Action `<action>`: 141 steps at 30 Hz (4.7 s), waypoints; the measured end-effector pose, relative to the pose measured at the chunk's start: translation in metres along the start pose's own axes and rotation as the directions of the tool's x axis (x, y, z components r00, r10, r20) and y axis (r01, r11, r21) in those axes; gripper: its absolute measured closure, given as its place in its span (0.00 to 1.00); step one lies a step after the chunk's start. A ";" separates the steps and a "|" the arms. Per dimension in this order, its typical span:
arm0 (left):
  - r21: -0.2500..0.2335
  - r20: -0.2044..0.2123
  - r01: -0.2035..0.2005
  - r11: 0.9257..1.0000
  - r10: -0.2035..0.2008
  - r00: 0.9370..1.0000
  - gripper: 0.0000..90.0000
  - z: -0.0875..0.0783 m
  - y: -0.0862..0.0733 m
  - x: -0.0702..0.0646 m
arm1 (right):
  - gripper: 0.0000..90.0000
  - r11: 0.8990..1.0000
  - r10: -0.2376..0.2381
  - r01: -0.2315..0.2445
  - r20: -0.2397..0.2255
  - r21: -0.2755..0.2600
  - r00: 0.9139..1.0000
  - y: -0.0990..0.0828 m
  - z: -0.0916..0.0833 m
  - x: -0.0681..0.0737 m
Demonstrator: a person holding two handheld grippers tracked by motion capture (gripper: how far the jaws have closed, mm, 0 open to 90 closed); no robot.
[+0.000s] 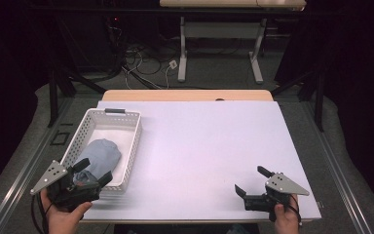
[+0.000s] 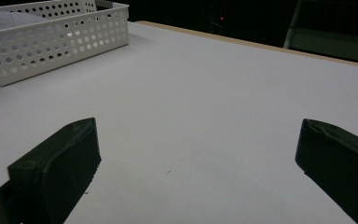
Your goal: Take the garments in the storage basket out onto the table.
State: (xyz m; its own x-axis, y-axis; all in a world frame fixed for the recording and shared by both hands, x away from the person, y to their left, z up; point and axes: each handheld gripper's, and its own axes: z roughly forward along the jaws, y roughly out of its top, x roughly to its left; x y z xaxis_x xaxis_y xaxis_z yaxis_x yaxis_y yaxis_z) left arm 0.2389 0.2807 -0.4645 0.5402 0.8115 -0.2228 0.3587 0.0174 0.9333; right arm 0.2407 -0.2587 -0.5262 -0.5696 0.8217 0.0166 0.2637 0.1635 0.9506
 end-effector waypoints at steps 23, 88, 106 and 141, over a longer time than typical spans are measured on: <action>0.130 -0.043 -0.010 0.991 0.015 0.999 0.00 0.008 0.035 0.009 | 0.00 1.000 -0.004 0.004 -0.004 0.008 1.000 0.000 0.000 -0.001; 0.493 -0.301 0.125 0.861 0.034 0.953 0.01 0.061 0.075 0.068 | 0.00 1.000 -0.003 0.004 -0.012 0.021 1.000 -0.001 0.002 -0.001; 0.531 -0.332 0.183 0.827 0.004 0.943 0.01 0.074 0.054 0.086 | 0.00 1.000 -0.007 0.007 -0.019 0.024 1.000 -0.002 0.004 -0.002; 0.576 -0.368 0.240 0.782 -0.014 0.930 0.01 0.091 0.024 0.108 | 0.00 0.999 -0.003 0.004 -0.029 0.040 1.000 -0.002 0.004 -0.002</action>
State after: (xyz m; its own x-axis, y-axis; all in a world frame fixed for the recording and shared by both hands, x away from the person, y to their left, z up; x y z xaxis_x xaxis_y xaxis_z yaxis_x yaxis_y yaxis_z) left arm 0.3756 0.3154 -0.4918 0.2172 0.9691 -0.1167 0.8483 -0.1283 0.5137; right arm 0.2445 -0.2581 -0.5298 -0.5930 0.8049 0.0233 0.2923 0.1883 0.9376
